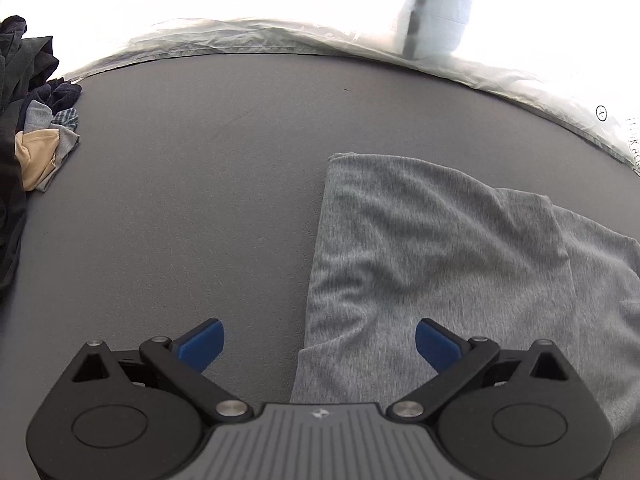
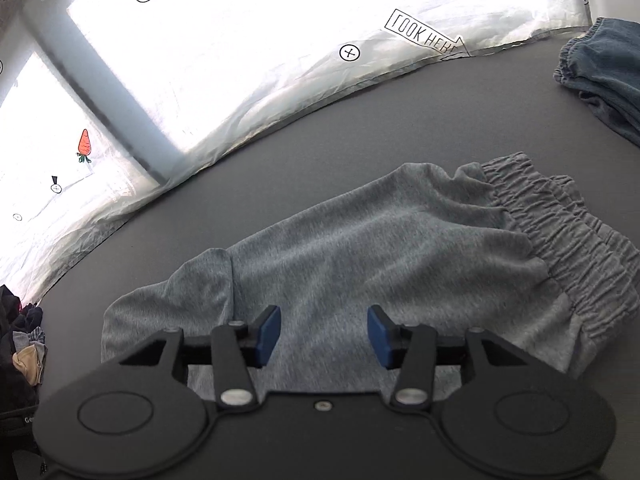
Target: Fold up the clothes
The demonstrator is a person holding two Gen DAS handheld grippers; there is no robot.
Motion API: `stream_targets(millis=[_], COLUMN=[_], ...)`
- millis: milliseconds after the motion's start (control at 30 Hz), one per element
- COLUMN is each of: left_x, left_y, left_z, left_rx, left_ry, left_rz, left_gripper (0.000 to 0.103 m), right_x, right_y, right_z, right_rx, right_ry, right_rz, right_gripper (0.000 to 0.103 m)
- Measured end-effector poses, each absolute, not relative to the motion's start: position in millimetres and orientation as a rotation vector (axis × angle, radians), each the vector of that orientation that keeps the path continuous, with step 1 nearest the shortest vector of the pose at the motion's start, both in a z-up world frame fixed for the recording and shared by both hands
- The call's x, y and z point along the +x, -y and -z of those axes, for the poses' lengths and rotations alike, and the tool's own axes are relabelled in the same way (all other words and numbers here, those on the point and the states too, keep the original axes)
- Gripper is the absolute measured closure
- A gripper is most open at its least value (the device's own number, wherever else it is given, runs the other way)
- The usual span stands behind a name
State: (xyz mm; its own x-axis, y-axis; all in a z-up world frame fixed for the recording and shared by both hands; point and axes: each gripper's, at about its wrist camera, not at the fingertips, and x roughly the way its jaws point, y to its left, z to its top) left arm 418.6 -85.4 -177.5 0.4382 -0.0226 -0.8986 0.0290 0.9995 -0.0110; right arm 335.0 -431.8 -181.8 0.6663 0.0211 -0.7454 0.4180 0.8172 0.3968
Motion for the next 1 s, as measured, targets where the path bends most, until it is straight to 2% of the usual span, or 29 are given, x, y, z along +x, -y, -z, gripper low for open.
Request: stream_targets(millis=[167, 433, 833, 900, 1000], left_x=[382, 356, 393, 397, 402], left_y=[114, 172, 221, 222, 220], left_z=[169, 186, 206, 210, 217], left_rx=[0.051, 0.147, 0.227, 0.243, 0.229], left_ry=[-1.113, -1.164, -1.198, -1.213, -1.232], left_rz=[0.108, 0.163, 0.116, 0.11, 0.099], left_gripper=[0.002, 0.002, 0.002, 0.002, 0.0], right_x=[265, 210, 267, 273, 275], right_y=[480, 533, 573, 573, 568], right_z=[177, 185, 220, 222, 222], right_rx=[0.688, 0.772, 0.81, 0.807, 0.787], right_ry=[-0.739, -0.717, -0.762, -0.759, -0.752], right_rz=[0.415, 0.499, 0.409, 0.403, 0.406], right_gripper=[0.046, 0.043, 0.04, 0.034, 0.033])
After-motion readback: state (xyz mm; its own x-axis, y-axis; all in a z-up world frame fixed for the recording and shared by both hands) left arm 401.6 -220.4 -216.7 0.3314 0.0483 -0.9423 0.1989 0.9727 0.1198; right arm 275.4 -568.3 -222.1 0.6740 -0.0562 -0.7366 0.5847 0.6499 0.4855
